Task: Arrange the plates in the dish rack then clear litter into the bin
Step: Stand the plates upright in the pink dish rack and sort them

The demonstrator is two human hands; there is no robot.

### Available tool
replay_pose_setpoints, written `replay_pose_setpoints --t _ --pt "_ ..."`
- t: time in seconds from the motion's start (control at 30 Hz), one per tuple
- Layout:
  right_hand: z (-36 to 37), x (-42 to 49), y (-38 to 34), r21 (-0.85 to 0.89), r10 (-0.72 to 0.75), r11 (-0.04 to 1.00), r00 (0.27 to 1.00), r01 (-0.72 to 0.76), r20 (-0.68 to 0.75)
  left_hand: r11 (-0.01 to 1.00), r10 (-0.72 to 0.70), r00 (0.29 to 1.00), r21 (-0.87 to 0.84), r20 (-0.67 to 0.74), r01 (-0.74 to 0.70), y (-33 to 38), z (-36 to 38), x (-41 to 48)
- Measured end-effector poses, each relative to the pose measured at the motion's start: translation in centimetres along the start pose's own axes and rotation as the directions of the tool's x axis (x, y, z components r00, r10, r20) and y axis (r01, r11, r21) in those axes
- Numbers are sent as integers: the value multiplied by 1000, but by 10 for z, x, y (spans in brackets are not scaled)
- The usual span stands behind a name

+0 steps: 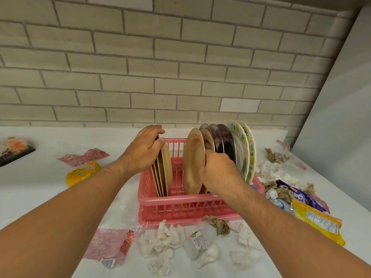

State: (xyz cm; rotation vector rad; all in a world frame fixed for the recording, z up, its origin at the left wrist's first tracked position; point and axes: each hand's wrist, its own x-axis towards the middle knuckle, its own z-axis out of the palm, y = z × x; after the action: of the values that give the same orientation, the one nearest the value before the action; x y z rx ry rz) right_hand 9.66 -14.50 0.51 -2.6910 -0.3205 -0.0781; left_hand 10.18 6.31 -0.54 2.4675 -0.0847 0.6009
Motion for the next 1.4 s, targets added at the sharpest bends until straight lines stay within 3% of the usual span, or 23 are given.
replay_pose_setpoints --t 0.43,0.63,0.8,0.97,1.2,1.4 --pt "-17 -4 0 -66 -119 992 985 112 -122 1000 7 1000 -27 -4 -7 0 0 0" --pt "-12 -11 -18 109 -231 965 969 240 -85 998 -10 1000 -59 -24 9 -1 1 -1" --pt "24 -15 -35 289 -256 927 967 240 19 999 33 999 -27 -12 -33 -7 2 1" --pt "39 -10 -45 201 -265 944 964 262 -14 996 75 997 -37 -23 -75 -13 1 0" --pt "30 4 -55 104 -147 984 989 144 22 999 36 999 -6 13 -36 -13 1 0" --pt "-27 18 -52 -69 -174 984 973 165 -155 1000 16 1000 23 10 -16 -18 -3 -3"
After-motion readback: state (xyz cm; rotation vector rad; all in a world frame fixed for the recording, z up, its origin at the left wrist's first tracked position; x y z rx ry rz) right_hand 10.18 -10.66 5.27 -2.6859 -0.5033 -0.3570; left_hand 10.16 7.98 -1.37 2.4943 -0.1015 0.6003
